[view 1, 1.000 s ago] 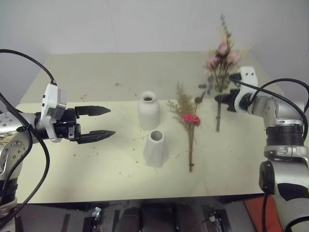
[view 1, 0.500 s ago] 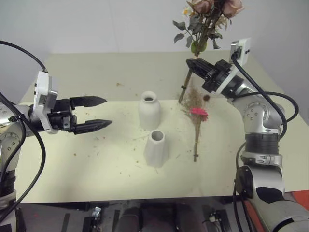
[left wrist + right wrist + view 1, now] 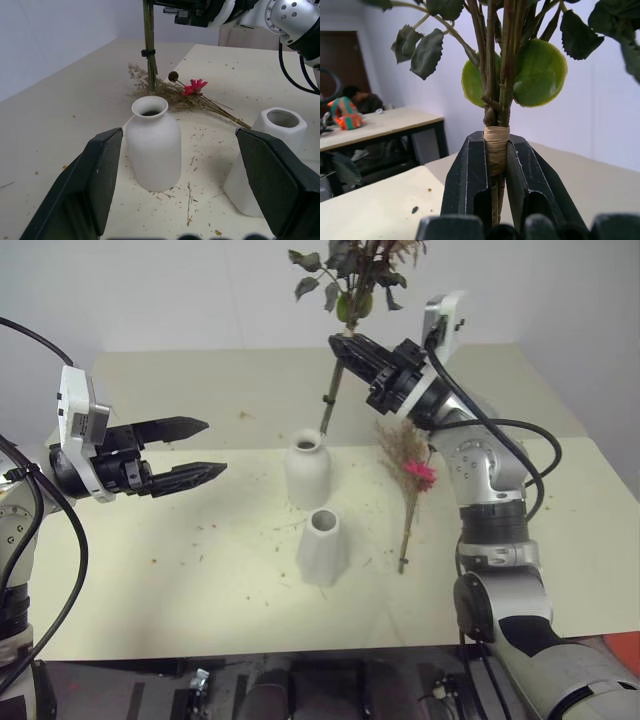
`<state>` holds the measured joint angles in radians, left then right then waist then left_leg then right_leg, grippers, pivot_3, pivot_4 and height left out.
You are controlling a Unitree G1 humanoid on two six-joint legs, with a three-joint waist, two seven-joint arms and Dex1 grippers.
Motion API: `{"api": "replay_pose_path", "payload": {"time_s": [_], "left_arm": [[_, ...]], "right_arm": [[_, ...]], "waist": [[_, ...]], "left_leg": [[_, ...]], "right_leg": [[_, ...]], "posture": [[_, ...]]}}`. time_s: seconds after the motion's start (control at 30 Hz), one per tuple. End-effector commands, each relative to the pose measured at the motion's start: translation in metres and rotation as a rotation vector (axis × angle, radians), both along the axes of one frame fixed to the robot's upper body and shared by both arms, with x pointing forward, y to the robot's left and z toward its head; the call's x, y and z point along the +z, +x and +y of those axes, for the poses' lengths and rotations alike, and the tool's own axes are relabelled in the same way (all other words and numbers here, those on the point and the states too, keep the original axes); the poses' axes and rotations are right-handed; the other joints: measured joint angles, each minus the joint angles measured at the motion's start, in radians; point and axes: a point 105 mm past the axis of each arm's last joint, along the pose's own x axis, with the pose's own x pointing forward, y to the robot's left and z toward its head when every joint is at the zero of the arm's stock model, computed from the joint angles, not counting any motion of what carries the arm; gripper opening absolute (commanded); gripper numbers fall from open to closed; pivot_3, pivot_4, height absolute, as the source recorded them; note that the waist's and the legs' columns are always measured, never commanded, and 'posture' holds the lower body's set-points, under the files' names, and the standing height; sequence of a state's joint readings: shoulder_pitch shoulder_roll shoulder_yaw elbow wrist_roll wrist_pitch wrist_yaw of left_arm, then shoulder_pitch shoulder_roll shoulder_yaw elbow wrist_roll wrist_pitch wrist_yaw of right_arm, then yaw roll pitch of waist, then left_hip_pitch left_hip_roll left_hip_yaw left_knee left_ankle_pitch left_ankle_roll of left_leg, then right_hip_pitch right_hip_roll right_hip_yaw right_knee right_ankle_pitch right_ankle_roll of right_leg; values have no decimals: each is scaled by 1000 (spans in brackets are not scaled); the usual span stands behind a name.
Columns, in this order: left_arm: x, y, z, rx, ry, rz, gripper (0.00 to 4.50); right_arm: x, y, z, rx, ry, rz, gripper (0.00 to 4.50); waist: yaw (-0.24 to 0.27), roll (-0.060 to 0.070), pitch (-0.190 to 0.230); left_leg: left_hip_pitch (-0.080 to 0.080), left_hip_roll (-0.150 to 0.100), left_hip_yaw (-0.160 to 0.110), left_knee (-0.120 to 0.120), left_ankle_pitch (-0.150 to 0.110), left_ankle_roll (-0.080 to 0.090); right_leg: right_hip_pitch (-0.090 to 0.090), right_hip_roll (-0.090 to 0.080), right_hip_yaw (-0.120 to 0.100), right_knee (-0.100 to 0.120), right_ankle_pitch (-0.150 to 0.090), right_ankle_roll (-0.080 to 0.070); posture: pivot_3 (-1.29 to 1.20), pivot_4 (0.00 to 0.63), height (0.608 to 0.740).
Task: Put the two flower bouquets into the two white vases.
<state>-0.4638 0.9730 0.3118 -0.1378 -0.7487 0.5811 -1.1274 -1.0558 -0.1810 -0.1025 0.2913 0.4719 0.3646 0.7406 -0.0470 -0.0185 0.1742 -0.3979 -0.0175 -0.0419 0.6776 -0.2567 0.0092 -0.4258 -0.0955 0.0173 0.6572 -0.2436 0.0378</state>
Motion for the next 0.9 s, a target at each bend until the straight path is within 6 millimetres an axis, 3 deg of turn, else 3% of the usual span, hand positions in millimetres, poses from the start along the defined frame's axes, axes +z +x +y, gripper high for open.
{"api": "replay_pose_path", "payload": {"time_s": [0.03,0.3,0.9], "left_arm": [[9,-6,0,-2,-10,-37,3901],[8,-10,1,7,-9,-31,3901],[7,-13,3,18,-17,-23,3901]], "right_arm": [[20,-8,9,20,16,-96,229],[5,-6,26,42,-46,-100,229],[-33,-6,27,30,-171,-107,229]], "waist": [[0,0,0],[0,0,0],[0,0,0]], "left_leg": [[0,0,0,0,0,0],[0,0,0,0,0,-1],[0,0,0,0,0,-1]], "right_leg": [[0,0,0,0,0,0],[0,0,0,0,0,0],[0,0,0,0,0,0]], "posture": [[0,150,740],[0,150,740],[0,150,740]]}}
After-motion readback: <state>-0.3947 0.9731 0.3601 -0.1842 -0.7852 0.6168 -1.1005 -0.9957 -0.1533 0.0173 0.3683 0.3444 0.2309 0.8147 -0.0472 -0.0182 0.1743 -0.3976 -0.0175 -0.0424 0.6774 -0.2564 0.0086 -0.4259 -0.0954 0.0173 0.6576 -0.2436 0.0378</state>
